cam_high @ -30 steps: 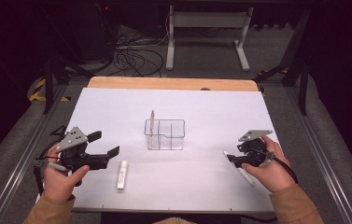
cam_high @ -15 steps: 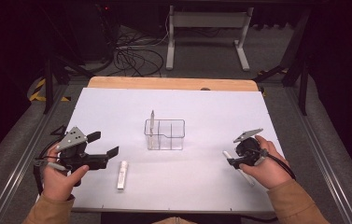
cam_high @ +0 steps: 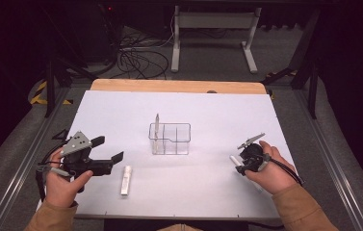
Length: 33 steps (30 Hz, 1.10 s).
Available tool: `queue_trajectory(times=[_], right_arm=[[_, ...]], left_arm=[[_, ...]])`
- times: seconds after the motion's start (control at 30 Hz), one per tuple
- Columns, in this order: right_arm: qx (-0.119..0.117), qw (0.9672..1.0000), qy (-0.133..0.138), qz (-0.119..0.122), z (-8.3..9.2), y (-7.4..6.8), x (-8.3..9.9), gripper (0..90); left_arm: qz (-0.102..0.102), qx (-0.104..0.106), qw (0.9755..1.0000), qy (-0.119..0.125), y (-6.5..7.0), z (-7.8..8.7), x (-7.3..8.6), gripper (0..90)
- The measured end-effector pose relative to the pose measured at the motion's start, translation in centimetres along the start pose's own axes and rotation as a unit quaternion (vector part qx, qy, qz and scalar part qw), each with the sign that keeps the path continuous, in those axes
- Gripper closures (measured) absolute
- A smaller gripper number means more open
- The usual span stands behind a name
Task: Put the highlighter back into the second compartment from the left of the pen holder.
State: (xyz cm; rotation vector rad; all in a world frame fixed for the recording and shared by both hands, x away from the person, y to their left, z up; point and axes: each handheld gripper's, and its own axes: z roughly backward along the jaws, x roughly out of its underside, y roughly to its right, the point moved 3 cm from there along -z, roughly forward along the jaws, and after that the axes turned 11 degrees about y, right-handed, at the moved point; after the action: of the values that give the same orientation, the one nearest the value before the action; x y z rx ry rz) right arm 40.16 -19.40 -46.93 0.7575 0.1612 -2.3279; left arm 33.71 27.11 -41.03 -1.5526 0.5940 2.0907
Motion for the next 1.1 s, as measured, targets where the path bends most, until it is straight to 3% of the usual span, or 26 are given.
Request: queue_trajectory(times=[0.5,1.1], right_arm=[[0.022,0.9986,-0.016,-0.046,-0.69,0.00,0.18,78.8],[0.025,0.9988,-0.020,-0.037,-0.73,-0.12,0.07,79.2]], left_arm=[[-0.001,0.000,1.0000,-0.005,0.24,-0.26,0.22,12.2],[-0.002,0.000,1.0000,-0.005,0.17,-0.16,0.25,12.2]])
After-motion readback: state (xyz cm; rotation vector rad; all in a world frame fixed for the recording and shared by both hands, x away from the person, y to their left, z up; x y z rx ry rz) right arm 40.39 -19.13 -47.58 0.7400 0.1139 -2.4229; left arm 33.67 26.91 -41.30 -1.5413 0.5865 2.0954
